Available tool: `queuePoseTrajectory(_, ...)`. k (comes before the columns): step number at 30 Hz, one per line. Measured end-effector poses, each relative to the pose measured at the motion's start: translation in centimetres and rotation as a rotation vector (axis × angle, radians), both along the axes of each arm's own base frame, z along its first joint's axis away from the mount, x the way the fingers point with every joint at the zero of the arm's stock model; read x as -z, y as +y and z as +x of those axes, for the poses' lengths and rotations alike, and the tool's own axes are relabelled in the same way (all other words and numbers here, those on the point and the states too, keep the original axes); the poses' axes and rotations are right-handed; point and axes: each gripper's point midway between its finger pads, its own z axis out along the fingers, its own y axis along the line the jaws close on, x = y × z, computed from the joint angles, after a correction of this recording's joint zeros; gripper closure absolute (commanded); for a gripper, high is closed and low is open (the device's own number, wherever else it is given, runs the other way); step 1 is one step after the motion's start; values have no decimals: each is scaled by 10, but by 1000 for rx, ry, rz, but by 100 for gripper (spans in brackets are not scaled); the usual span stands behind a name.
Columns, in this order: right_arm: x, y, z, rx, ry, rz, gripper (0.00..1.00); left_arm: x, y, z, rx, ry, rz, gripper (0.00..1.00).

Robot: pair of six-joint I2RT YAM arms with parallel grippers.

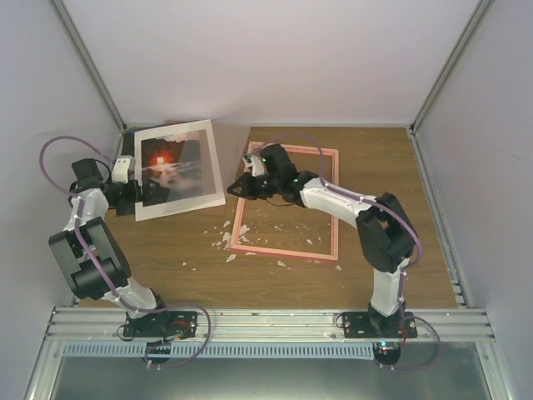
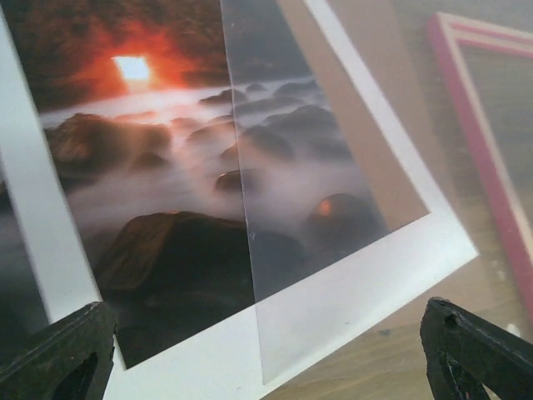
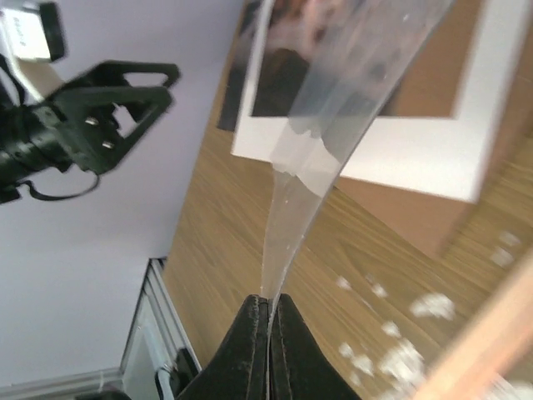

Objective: Put the photo into the frame

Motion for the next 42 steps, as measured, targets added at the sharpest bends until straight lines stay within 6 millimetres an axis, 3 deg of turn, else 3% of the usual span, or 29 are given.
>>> queuePoseTrajectory(4,20,-44,-4,32,44,-37,99,-4,-24,4,44,-5,-53,3)
queuePoseTrajectory(8,52,-85,-17,48,106,-94,99,-2,-74,6,143,10,-101,6)
queuePoseTrajectory(12,76,-111,-37,51,155,-138,99,5,-124,4,237,36,-139,9)
queuePoseTrajectory(15,91,-123,-48,50,183,-162,99,16,-147,4,270,69,-169,12)
queuePoseTrajectory(18,105,-135,-54,51,204,-188,92,36,-153,10,262,116,-196,14)
queuePoseTrajectory(25,120,-145,-52,47,198,-219,58,87,-152,20,223,236,-196,20)
queuePoseTrajectory(30,139,-157,-43,68,228,-252,36,92,-153,33,254,217,-147,23)
queuePoseTrajectory(32,140,-160,-37,66,223,-248,33,94,-154,37,278,204,-113,25)
queuePoseTrajectory(35,136,-163,-22,72,197,-234,19,97,-155,44,312,183,-72,26)
queuePoseTrajectory(39,130,-165,14,70,163,-184,6,98,-155,48,341,163,-47,28)
queuePoseTrajectory(42,125,-162,42,48,118,-137,7,99,-154,55,352,152,-37,28)
